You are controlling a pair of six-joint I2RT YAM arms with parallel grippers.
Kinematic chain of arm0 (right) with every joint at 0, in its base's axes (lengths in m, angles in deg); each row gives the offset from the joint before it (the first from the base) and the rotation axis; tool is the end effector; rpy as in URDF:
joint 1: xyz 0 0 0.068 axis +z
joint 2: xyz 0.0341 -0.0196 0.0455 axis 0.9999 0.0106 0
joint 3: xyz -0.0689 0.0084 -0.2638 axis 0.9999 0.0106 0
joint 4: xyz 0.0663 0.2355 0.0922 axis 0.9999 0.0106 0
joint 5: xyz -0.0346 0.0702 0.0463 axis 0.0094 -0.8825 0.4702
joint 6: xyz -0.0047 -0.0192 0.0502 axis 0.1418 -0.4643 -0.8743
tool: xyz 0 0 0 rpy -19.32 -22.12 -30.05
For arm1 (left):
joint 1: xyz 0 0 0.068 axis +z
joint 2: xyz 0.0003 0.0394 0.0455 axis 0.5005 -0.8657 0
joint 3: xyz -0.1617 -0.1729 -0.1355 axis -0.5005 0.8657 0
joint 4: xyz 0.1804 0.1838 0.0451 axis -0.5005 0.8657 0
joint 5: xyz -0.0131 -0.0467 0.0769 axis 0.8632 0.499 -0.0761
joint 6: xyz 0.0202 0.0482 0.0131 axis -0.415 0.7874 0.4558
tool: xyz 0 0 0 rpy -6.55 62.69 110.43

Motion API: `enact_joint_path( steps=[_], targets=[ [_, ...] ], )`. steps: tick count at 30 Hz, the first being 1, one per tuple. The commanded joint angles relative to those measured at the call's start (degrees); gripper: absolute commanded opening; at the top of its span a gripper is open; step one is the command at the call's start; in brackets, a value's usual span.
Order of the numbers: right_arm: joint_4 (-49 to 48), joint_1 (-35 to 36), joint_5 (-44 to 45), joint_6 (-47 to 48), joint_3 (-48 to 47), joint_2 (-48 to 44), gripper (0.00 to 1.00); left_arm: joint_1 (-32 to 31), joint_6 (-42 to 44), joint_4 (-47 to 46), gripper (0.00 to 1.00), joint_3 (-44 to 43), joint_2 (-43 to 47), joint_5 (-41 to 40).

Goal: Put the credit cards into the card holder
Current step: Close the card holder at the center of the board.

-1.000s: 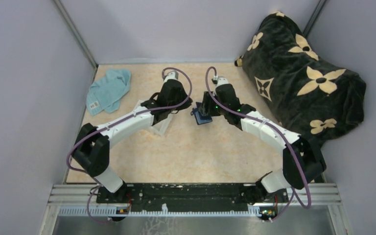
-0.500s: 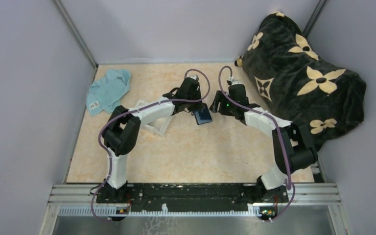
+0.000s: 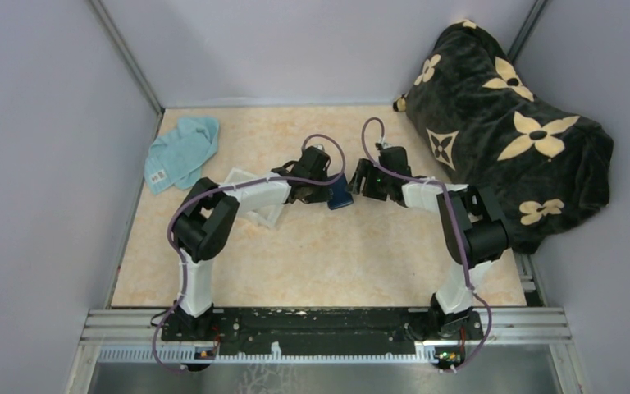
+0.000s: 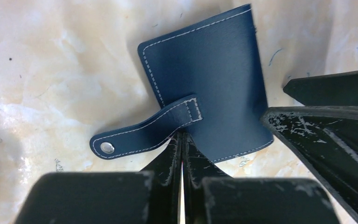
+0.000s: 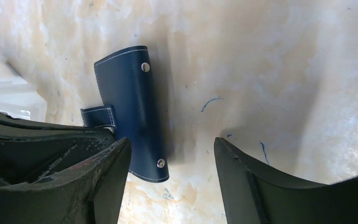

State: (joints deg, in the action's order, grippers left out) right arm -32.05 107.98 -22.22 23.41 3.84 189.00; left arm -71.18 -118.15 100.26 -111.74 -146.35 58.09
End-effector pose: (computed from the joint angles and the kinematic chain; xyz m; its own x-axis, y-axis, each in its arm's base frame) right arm 0.3369 0.1226 0.1569 -0.7980 0.2451 -0.5506 -0.0931 0.8525 0.5144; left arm 0.3295 -0.2837 0.1651 -0.8243 -0.0656 -0.5623 0.1565 0.9282 -0.3377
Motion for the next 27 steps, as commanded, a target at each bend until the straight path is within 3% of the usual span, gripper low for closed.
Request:
enact_joint_path(
  steps=[1, 21, 27],
  targets=[
    [-5.28, -0.76, -4.18, -1.30, -0.82, 2.30, 0.66, -0.26, -0.46, 0.89, 0.04, 2.23, 0.60, -1.59],
    [-16.23, -0.72, -15.25, -7.18, 2.46, 7.58, 0.66, 0.27, -1.70, -0.19, 0.03, 3.60, -0.35, -1.71],
    [-17.96, 1.80, -15.72, -7.57, 3.25, 9.36, 0.51, 0.61, -1.98, -0.91, 0.03, 3.81, -0.97, -1.28]
  ],
)
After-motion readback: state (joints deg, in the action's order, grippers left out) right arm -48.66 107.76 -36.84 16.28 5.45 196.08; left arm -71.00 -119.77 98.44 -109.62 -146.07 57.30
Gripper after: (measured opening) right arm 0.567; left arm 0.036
